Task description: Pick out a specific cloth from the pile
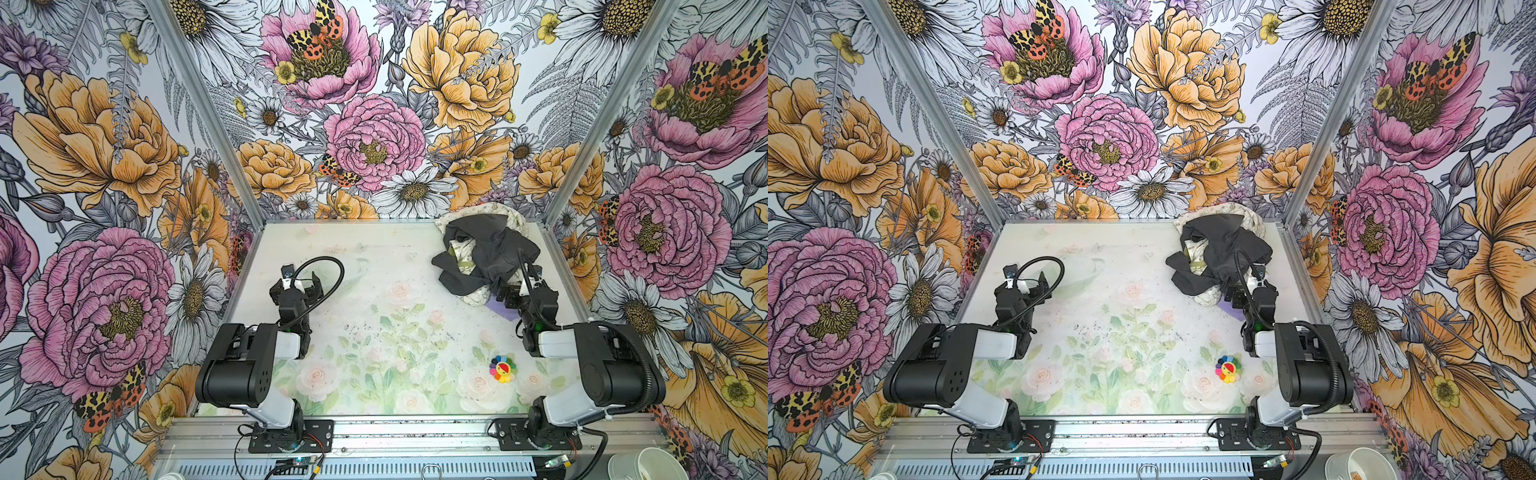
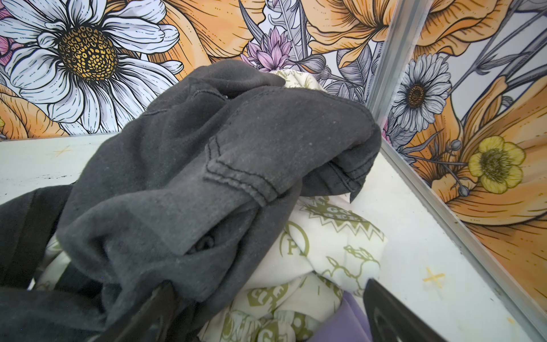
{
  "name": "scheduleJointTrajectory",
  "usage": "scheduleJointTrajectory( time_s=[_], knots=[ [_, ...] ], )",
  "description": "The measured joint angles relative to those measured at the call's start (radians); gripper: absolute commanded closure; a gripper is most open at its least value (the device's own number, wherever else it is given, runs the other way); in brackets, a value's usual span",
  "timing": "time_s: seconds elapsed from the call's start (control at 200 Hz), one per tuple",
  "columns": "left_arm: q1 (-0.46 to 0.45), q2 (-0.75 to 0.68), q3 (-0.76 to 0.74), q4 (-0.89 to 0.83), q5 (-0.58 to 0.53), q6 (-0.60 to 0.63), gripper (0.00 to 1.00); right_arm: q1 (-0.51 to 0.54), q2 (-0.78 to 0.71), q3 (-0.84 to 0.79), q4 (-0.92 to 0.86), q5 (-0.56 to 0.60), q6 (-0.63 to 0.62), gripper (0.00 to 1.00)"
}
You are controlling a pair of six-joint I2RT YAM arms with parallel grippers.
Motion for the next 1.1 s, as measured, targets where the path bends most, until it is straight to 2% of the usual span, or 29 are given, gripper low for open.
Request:
scheduleJointTrajectory(
  time_s=[0.105, 0.245, 0.43, 0.626, 0.836, 0.961, 1.101],
  knots=[
    [-0.013, -0.048, -0.037, -0.002, -0.002, 0.012, 0.01, 0.000, -0.068, 0.002, -0.085, 0.009, 0.000, 0.01],
    [-0.063, -0.228, -0.048, -0.095, -0.042, 0.026, 0.01, 0.000, -0.299, 0.031, -0.279, 0.027, 0.012, 0.01],
    [-0.154, -0.522, -0.017, -0.320, -0.104, 0.005, 0.01, 0.000, -0.588, 0.105, -0.549, 0.039, 0.071, 0.01],
    [-0.293, -0.763, 0.051, -0.613, -0.129, -0.072, 0.02, 0.005, -0.776, 0.135, -0.794, 0.038, 0.152, 0.02],
    [-0.428, -0.931, 0.151, -0.912, -0.113, -0.188, 0.01, 0.005, -0.836, 0.135, -0.963, 0.038, 0.248, 0.05],
    [-0.450, -0.953, 0.217, -1.056, -0.022, -0.230, 0.01, 0.005, -0.818, 0.135, -1.028, 0.038, 0.294, 0.07],
    [-0.452, -0.957, 0.239, -1.147, 0.123, -0.218, 0.01, 0.005, -0.765, 0.135, -1.069, 0.038, 0.343, 0.14]
  ],
)
